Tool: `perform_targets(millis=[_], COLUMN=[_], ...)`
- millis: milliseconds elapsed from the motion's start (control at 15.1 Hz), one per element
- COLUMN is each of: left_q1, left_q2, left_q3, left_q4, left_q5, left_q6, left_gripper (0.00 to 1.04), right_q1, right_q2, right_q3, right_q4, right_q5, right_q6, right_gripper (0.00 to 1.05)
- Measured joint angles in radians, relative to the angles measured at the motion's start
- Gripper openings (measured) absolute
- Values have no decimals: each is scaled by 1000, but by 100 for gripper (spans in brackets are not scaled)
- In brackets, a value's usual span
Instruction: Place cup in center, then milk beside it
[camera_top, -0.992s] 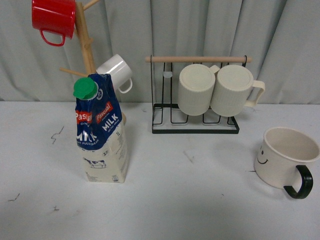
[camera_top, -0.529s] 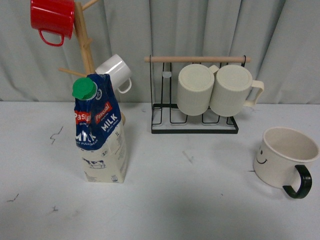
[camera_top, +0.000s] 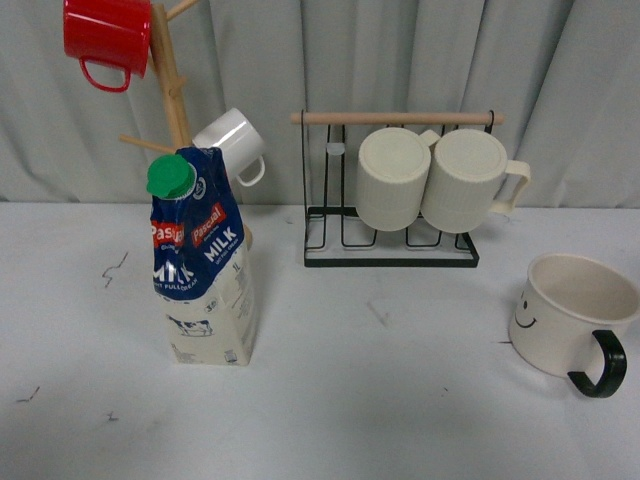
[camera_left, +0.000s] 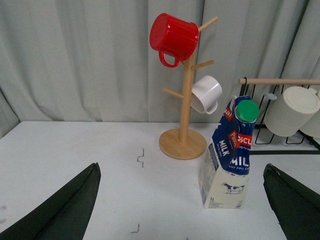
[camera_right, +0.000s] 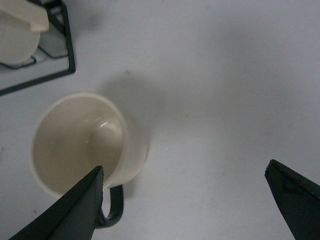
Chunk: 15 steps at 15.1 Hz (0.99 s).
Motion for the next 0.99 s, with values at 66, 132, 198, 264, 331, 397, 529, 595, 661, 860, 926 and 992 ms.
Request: perform_targets(millis=[66, 132, 198, 264, 331, 397, 529, 595, 661, 860, 926, 992], left_q1=[0, 0, 0, 0, 0, 0, 0, 0, 0, 0, 0, 0], left_q2=[0, 0, 0, 0, 0, 0, 0, 0, 0, 0, 0, 0], left_q3=[0, 0, 0, 0, 0, 0, 0, 0, 0, 0, 0, 0], left_q4=[0, 0, 0, 0, 0, 0, 0, 0, 0, 0, 0, 0], left_q5=[0, 0, 0, 0, 0, 0, 0, 0, 0, 0, 0, 0], left_q6=[0, 0, 0, 0, 0, 0, 0, 0, 0, 0, 0, 0], left_gripper=[98, 98, 98, 98, 98, 98, 98, 98, 98, 98, 98, 98], right_q1=[13, 21, 34, 55, 68, 83, 113, 126, 139, 164, 170, 169], right_q2=[74, 143, 199, 256, 298, 338, 400, 425, 443, 487, 497, 501], right_q3=[69, 137, 200, 257, 296, 330, 385, 412, 434, 483, 490, 498], right_q4=[-53, -90, -123, -146, -157, -173, -208, -228, -254, -322, -332, -347], right_q5=[-22, -34, -37, -32, -32, -16, -2, 18, 35, 78, 96, 101], right_q6=[11, 24, 34, 39, 43, 46, 50, 49, 49, 49, 49, 49], right_gripper=[98, 98, 98, 98, 98, 98, 98, 98, 98, 82, 69, 58])
